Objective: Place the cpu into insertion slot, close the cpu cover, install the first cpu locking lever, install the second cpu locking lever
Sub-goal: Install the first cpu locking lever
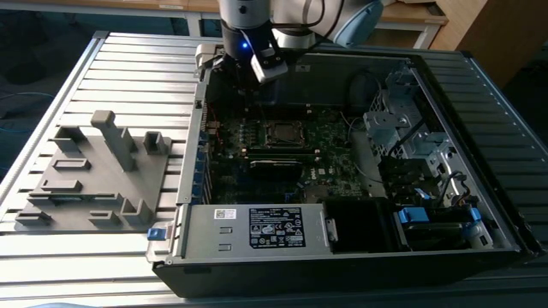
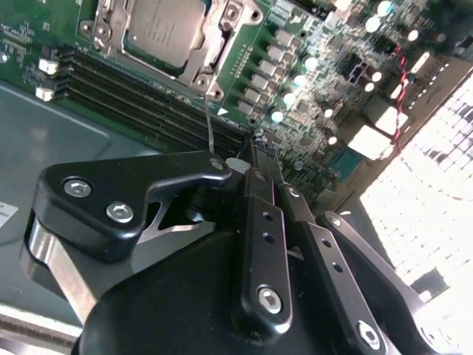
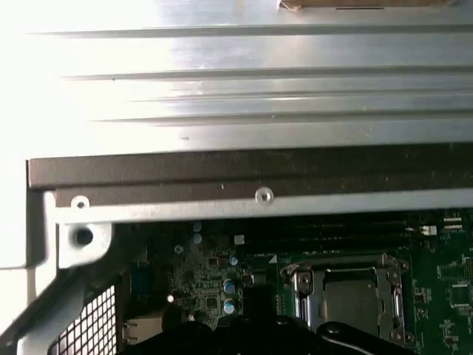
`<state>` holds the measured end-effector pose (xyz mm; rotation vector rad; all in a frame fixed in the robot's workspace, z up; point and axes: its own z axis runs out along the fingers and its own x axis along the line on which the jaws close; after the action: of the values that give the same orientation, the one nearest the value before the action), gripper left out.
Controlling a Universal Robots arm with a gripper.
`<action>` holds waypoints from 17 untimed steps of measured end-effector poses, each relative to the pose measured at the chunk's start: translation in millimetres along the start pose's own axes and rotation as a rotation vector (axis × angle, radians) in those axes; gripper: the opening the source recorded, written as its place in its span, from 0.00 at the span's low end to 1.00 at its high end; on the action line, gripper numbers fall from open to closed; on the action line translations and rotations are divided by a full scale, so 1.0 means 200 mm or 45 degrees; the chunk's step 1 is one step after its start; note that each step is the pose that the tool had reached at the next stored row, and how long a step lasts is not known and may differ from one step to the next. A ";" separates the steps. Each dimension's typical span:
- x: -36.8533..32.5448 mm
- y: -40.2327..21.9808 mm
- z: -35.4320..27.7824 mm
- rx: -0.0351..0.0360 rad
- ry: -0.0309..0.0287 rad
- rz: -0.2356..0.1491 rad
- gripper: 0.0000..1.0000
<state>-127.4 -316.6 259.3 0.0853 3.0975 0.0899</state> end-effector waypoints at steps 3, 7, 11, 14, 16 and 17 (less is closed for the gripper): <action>0.000 0.012 0.001 -0.0013 0.0005 -0.004 0.11; -0.004 0.018 0.003 -0.0050 0.0008 -0.009 0.11; -0.018 0.025 0.006 -0.0059 0.0010 -0.011 0.11; -0.027 0.032 0.007 -0.0069 0.0011 -0.012 0.11; -0.040 0.034 0.008 -0.0072 0.0012 -0.012 0.11; -0.050 0.035 0.009 -0.0073 0.0012 -0.012 0.11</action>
<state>-116.9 -310.2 258.3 0.0699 3.0981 0.0985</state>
